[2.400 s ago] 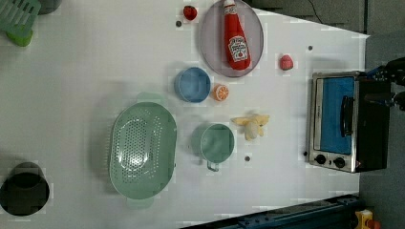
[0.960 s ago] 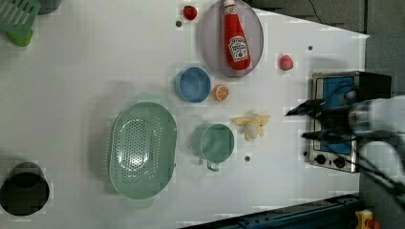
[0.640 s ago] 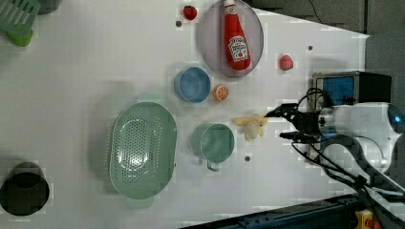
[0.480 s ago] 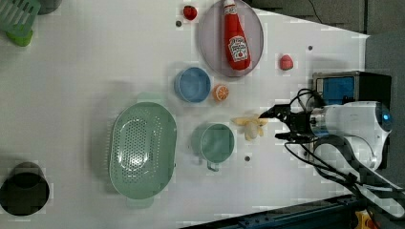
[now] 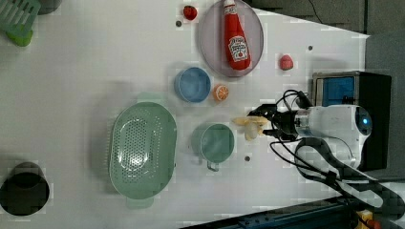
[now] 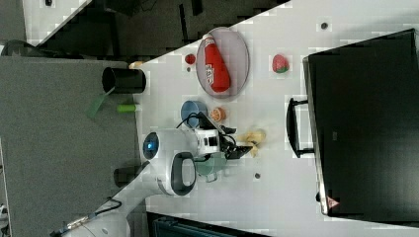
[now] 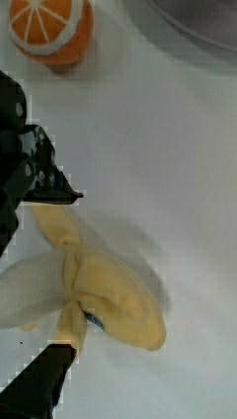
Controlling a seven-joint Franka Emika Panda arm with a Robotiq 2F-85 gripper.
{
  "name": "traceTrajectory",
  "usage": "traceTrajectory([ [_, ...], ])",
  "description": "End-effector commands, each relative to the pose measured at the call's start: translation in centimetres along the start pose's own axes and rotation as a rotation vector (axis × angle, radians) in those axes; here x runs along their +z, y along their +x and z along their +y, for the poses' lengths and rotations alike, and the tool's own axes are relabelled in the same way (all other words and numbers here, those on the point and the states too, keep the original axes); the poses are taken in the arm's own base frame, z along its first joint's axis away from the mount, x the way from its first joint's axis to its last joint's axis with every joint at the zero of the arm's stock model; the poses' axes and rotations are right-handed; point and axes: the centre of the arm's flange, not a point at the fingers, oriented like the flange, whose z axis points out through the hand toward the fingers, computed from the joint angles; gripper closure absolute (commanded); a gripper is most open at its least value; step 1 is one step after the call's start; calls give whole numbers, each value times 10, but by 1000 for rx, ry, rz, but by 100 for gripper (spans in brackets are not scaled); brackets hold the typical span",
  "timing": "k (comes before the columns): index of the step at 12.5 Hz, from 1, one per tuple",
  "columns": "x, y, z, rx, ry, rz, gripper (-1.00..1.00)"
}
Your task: Pick banana from table and place on oven.
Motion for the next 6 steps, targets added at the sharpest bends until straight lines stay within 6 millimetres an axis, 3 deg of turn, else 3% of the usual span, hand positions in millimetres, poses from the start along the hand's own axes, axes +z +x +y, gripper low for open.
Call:
traceTrajectory([
  [1,12,-2,-10,-9,34,10,-69],
  [6,13,-2,-12,-11,43,19,48],
])
